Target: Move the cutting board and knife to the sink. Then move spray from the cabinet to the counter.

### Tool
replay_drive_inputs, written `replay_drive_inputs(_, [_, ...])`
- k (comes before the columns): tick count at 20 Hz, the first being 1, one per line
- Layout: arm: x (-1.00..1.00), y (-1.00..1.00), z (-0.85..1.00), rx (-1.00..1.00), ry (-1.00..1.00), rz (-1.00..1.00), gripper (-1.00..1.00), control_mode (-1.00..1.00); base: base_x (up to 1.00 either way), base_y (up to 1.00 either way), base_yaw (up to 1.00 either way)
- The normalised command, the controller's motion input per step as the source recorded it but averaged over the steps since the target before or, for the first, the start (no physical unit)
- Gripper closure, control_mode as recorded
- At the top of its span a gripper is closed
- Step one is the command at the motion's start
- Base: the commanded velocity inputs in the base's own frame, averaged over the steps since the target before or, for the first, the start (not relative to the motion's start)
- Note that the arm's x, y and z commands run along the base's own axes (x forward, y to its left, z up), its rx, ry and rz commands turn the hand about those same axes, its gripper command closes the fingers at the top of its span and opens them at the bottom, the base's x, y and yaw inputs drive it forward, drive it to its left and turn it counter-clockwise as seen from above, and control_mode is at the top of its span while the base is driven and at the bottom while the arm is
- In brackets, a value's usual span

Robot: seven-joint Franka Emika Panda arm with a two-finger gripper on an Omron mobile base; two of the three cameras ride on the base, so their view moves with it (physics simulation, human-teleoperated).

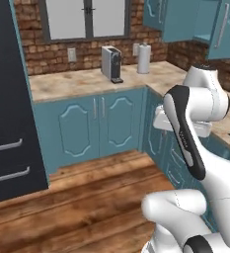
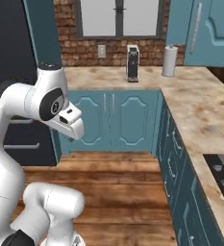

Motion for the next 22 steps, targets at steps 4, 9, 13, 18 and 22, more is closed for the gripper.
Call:
replay_drive_inputs(4, [0.0,0.0,0.0,0.0,0.0,0.0,-1.0,1.0,1.0,0.2,-0.33])
replay_drive_inputs(9, [0.0,0.0,0.0,0.0,0.0,0.0,-1.0,1.0,1.0,0.18,-0.34])
replay_drive_inputs(13, [0.0,0.0,0.0,0.0,0.0,0.0,-1.0,1.0,1.0,0.11,-0.33])
replay_drive_inputs(18, [0.0,0.0,0.0,0.0,0.0,0.0,-1.0,1.0,1.0,0.05,-0.37])
replay_drive_inputs(22, [0.0,0.0,0.0,0.0,0.0,0.0,-1.0,1.0,1.0,0.03,-0.49])
